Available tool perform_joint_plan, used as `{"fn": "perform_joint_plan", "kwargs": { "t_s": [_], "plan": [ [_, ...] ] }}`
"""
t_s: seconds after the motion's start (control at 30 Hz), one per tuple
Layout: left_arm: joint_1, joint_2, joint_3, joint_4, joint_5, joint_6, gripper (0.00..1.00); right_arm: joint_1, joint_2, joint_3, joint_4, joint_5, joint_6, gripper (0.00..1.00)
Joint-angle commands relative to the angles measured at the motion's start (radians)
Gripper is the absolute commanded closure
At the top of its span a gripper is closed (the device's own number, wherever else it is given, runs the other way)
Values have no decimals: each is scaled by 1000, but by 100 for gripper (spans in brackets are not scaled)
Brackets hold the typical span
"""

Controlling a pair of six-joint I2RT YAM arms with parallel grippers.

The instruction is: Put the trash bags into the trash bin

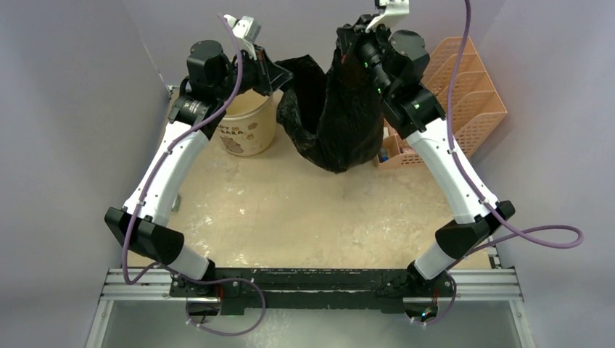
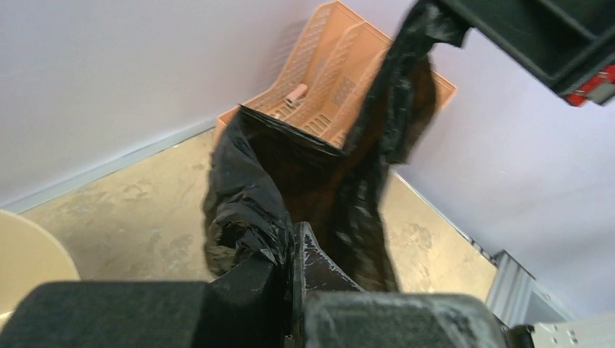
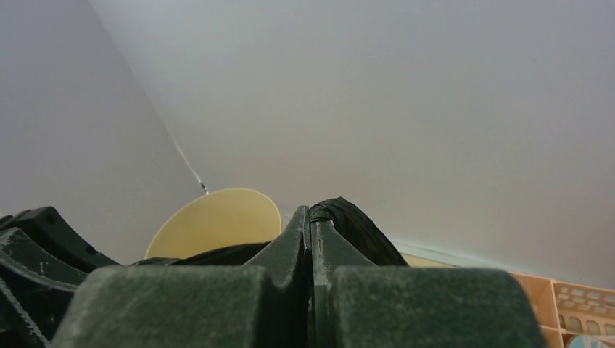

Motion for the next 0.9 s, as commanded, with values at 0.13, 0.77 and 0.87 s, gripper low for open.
{"fn": "perform_joint_plan", "kwargs": {
  "t_s": [0.13, 0.77, 0.87],
  "plan": [
    [-4, -152, -291, 224, 225, -34, 100, -2, -190, -325, 76, -28, 28, 100],
    [-164, -301, -957, 572, 343, -263, 98, -1, -632, -1202, 241, -596, 371, 93],
    [-183, -298, -1015, 640, 346, -318, 98, -1, -620, -1276, 344, -663, 440, 92]
  ]
}}
